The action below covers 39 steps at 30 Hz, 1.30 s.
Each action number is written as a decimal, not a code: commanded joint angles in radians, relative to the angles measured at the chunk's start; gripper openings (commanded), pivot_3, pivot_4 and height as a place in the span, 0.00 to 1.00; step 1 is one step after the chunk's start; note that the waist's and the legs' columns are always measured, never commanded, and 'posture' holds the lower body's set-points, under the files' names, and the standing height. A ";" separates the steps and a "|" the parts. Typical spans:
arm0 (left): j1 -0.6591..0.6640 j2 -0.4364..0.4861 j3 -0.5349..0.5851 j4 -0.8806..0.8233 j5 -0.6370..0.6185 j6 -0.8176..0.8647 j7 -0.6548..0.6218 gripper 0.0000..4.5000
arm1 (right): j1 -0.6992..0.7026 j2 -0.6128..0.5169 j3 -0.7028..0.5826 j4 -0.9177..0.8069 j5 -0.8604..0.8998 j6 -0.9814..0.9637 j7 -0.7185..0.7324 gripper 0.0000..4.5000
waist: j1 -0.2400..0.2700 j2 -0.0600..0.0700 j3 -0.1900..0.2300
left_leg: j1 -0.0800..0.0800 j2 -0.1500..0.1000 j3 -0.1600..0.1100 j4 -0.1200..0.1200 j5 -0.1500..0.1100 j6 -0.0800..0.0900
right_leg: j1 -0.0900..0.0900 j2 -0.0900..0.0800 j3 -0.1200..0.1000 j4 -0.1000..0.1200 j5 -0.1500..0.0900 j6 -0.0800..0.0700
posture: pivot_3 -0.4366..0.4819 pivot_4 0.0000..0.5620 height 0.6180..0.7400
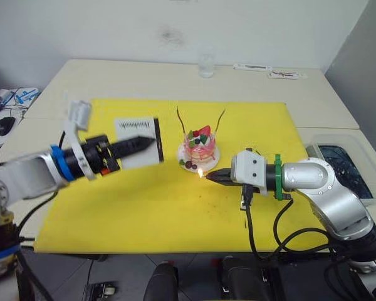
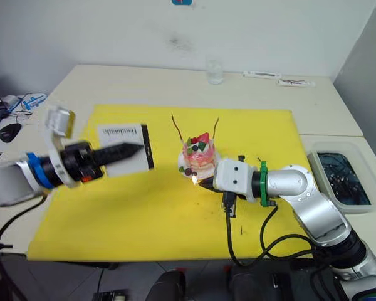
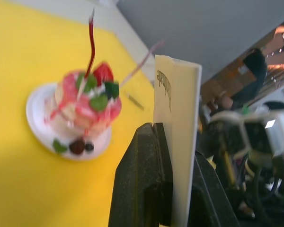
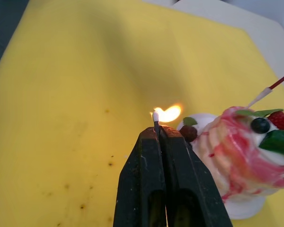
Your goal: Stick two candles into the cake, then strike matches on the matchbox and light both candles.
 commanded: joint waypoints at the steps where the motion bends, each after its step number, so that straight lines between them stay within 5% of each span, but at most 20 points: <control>1: 0.078 -0.031 -0.022 -0.083 0.100 -0.034 -0.070 0.00 | -0.068 0.034 -0.031 -0.017 0.013 0.030 -0.043 0.00 | 0.000 0.000 0.000 | 0.000 0.000 0.000 0.000 0.000 0.000 | 0.000 0.000 0.000 0.000 0.000 0.000 | 0.48 0.27 1.00; 16: 0.153 -0.172 -0.113 -0.106 0.258 -0.081 -0.129 0.00 | -0.324 0.263 0.081 0.281 -0.217 -0.020 -0.280 0.00 | -0.001 0.000 0.000 | 0.000 0.000 0.000 0.000 0.000 0.000 | -0.001 0.001 0.000 0.001 0.000 0.000 | 0.48 0.27 1.00; 39: 0.138 -0.214 -0.122 -0.128 0.249 -0.080 -0.109 0.00 | -0.445 0.327 0.104 0.602 -0.396 -0.357 -0.299 0.00 | -0.001 0.001 0.000 | 0.000 0.000 0.000 0.000 0.000 0.000 | -0.001 0.001 0.000 0.001 0.002 0.003 | 0.48 0.27 1.00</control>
